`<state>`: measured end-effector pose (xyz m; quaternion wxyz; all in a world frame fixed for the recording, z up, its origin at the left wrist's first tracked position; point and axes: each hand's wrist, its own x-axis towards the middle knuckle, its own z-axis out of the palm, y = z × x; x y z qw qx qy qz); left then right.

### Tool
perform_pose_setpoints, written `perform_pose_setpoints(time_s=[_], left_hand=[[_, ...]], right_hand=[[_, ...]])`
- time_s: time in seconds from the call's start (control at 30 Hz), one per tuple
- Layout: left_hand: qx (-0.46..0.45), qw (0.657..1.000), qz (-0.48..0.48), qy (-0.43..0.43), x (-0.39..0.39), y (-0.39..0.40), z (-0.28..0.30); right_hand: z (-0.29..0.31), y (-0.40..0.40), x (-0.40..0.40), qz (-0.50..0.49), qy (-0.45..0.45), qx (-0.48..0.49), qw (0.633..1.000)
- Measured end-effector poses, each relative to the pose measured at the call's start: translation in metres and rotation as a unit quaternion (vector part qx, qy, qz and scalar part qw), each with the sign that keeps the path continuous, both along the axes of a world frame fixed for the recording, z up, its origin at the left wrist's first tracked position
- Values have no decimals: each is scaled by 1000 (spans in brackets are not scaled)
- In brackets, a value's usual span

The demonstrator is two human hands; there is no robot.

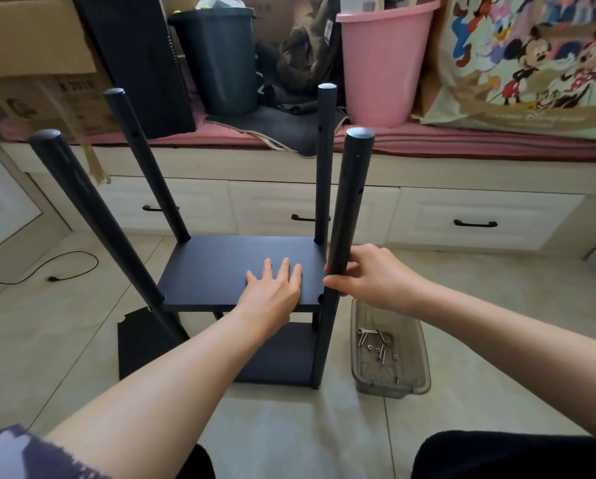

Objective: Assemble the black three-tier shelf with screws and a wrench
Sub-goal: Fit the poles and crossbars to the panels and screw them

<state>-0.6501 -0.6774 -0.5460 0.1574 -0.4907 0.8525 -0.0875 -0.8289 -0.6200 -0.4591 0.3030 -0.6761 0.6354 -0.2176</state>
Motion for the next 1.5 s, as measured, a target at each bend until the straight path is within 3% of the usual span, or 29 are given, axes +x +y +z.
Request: perform_pose_setpoints(time_s=[0.6, 1.03, 1.5], left_hand=[[-6, 1000, -6, -11, 6, 9, 1], [-27, 979, 20, 200, -17, 35, -27], [-52, 971, 42, 230, -18, 34, -28]], right_hand=[[-7, -11, 3, 3, -6, -10, 1000], [-15, -11, 7, -17, -32, -25, 999], [-30, -7, -27, -33, -168, 74, 982]])
